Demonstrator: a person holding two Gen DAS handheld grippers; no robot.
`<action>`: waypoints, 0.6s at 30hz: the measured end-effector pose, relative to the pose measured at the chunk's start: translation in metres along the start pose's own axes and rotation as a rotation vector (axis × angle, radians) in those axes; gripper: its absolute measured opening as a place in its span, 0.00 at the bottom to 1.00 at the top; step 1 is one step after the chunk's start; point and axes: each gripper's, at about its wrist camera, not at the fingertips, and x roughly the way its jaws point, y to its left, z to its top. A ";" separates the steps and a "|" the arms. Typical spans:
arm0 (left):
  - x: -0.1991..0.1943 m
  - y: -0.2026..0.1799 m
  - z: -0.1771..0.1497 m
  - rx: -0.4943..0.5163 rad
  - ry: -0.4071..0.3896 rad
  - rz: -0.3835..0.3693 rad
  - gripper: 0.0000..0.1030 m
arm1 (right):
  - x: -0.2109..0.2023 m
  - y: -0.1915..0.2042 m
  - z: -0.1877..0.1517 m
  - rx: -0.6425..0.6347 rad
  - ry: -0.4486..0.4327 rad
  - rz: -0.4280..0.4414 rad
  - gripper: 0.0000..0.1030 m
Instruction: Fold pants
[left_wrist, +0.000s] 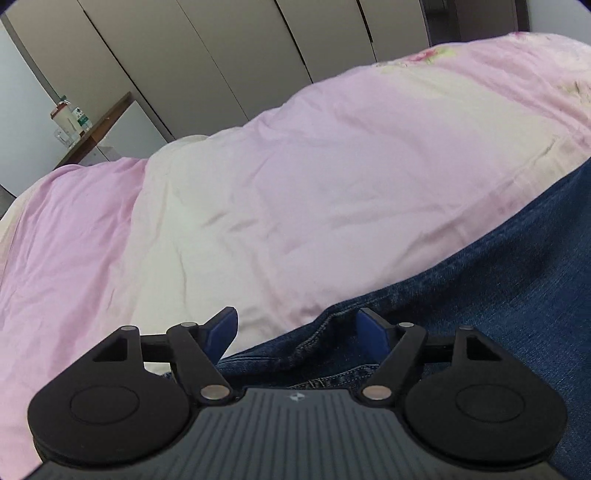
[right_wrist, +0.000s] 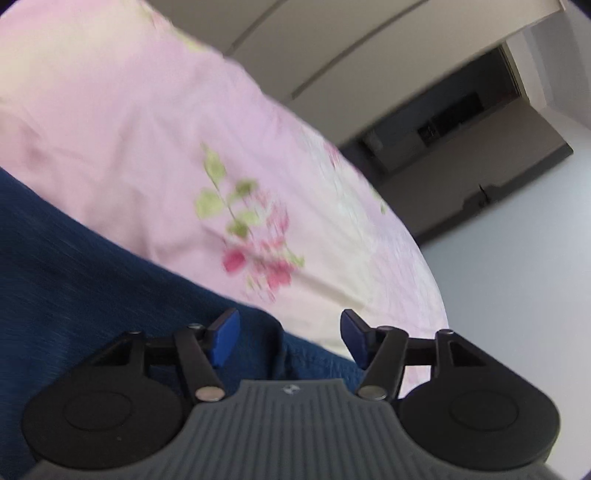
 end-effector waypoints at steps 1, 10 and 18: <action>-0.005 0.003 0.001 -0.007 0.004 0.000 0.82 | -0.013 0.002 0.003 0.005 -0.026 0.021 0.54; -0.038 0.048 -0.041 -0.030 0.006 0.056 0.80 | -0.088 0.062 0.030 0.265 -0.020 0.695 0.18; -0.031 0.134 -0.097 -0.246 0.099 0.070 0.80 | -0.047 0.110 0.074 0.445 0.078 0.684 0.16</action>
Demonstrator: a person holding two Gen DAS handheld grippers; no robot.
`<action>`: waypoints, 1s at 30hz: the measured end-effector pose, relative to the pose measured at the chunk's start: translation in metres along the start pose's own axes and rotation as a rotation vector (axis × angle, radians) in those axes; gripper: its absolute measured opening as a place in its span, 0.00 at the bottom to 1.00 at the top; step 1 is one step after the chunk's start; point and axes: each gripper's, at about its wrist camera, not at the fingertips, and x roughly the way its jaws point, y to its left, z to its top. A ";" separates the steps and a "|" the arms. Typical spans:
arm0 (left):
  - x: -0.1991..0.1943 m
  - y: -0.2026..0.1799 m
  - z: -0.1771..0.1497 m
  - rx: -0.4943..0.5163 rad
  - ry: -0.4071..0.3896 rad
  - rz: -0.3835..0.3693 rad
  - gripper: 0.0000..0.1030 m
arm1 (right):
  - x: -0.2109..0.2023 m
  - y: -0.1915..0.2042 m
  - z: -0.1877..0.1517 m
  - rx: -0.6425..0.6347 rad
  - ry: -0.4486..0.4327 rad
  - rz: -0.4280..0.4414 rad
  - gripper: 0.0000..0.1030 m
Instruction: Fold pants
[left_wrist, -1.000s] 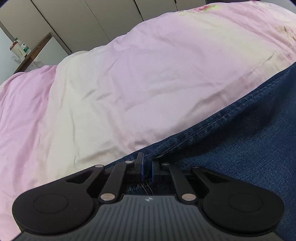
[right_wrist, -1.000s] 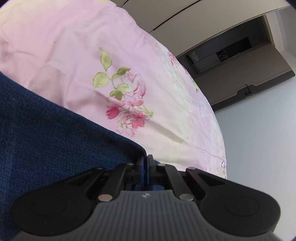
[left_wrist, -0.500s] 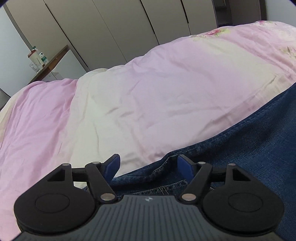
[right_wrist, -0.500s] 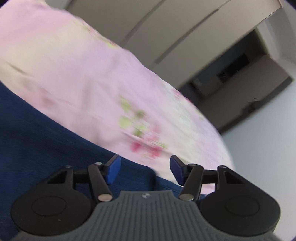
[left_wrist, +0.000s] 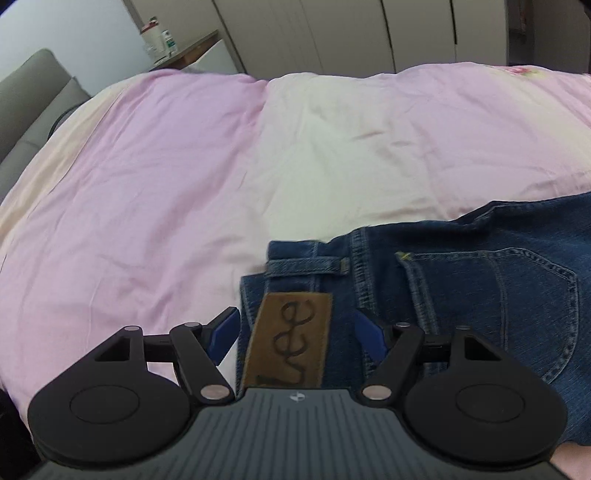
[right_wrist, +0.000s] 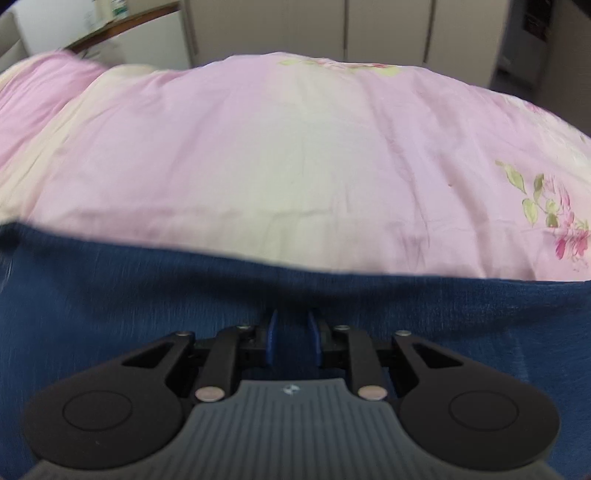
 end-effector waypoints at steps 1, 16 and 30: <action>0.001 0.007 -0.003 -0.018 0.003 -0.004 0.80 | 0.004 0.002 0.004 0.011 0.006 -0.010 0.16; -0.006 0.107 -0.088 -0.605 0.072 -0.282 0.87 | -0.089 0.014 -0.053 0.022 -0.116 -0.021 0.27; -0.021 0.089 -0.093 -0.436 0.103 -0.206 0.04 | -0.126 0.044 -0.118 -0.037 -0.089 -0.066 0.38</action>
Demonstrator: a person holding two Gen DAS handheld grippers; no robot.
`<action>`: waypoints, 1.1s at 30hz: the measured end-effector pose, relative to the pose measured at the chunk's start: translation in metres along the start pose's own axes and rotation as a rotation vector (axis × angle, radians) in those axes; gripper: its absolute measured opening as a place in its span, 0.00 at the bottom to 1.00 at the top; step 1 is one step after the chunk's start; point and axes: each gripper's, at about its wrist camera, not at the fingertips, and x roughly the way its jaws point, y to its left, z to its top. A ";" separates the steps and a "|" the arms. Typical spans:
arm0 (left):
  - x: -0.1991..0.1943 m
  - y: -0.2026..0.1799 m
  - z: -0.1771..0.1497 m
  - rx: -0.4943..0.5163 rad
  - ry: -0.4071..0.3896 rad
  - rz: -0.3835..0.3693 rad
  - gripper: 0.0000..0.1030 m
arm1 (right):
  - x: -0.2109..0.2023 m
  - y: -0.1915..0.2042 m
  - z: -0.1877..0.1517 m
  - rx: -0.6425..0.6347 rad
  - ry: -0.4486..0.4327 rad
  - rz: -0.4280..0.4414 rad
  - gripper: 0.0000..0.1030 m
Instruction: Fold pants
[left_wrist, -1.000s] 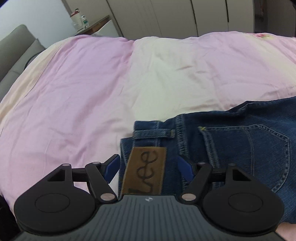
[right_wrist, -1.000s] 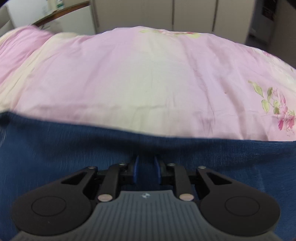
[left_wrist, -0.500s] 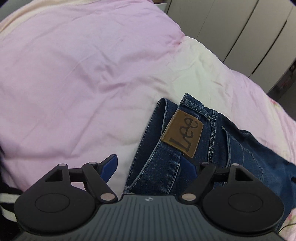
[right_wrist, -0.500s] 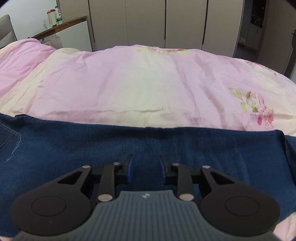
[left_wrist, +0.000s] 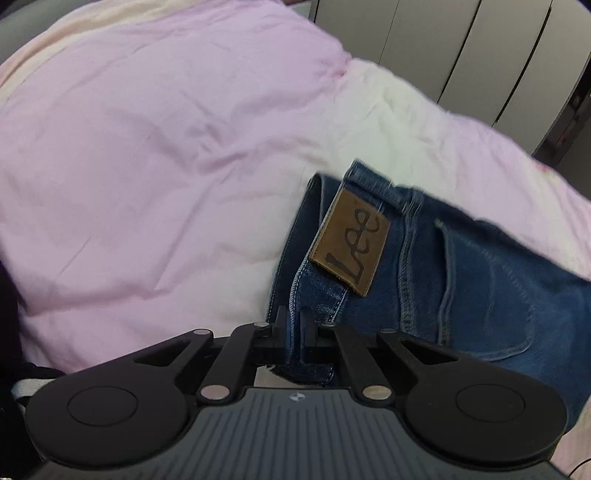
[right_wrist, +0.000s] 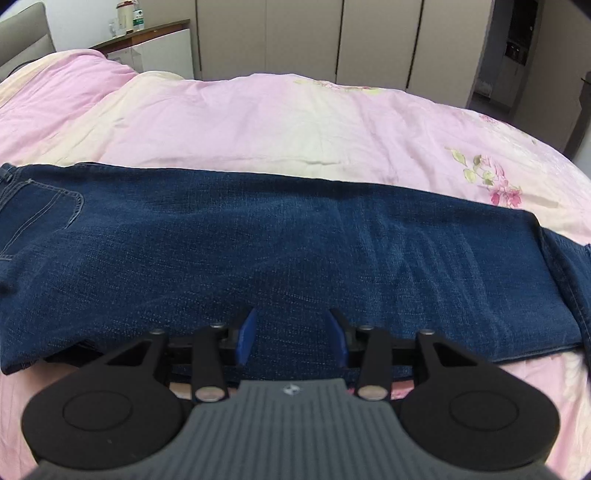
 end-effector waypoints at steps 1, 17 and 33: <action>0.013 0.003 -0.003 0.005 0.027 0.026 0.04 | 0.001 0.000 -0.001 0.014 0.005 -0.002 0.38; 0.005 -0.020 0.064 0.127 -0.118 -0.062 0.72 | -0.004 -0.012 -0.005 0.028 -0.001 -0.044 0.46; 0.036 -0.034 0.090 -0.054 -0.185 -0.129 0.09 | 0.014 -0.015 0.016 -0.027 -0.065 -0.097 0.47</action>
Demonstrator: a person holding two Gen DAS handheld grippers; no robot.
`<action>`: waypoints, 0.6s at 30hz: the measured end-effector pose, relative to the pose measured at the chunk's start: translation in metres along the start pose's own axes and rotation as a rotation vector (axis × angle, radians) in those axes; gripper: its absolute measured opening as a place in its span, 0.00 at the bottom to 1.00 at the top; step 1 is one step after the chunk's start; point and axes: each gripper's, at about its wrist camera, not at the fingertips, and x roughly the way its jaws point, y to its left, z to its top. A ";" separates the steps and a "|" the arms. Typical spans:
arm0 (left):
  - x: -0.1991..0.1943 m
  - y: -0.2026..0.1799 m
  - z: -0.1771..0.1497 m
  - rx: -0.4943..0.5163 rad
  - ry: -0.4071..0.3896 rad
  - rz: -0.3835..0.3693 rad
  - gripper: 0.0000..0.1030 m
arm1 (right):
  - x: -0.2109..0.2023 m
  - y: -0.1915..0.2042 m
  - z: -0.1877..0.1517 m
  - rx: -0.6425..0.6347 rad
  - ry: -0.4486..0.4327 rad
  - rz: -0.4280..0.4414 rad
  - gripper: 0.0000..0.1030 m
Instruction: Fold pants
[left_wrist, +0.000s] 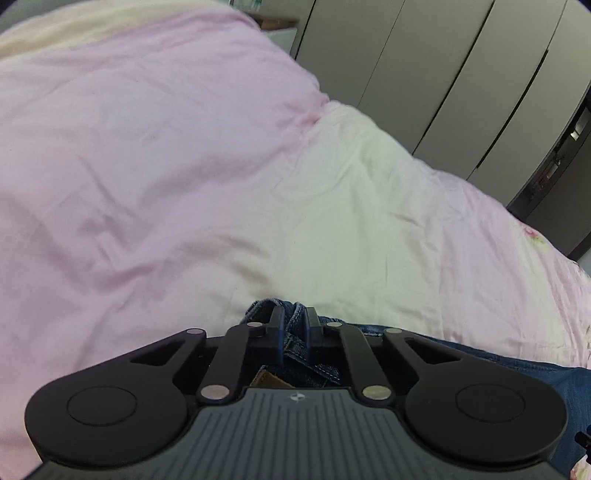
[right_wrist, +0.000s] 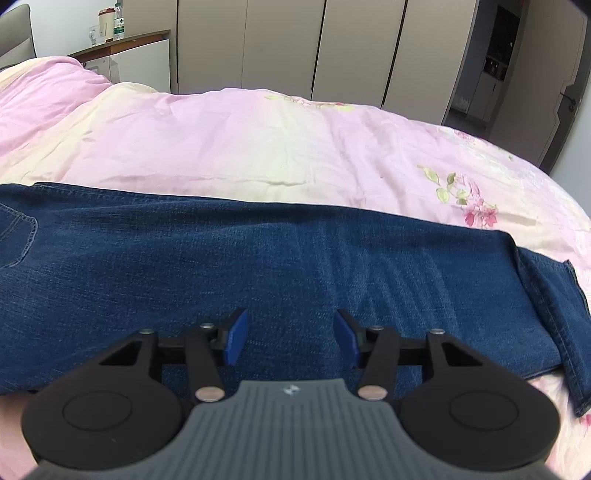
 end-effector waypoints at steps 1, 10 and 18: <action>-0.013 -0.007 -0.002 0.036 -0.053 0.007 0.08 | 0.002 -0.001 0.000 -0.005 -0.004 -0.009 0.47; 0.023 -0.024 0.008 0.236 -0.107 0.394 0.00 | 0.009 -0.023 -0.001 0.056 0.002 -0.059 0.47; 0.001 0.010 0.001 0.052 -0.012 0.252 0.07 | -0.012 -0.068 -0.021 0.087 0.030 -0.104 0.49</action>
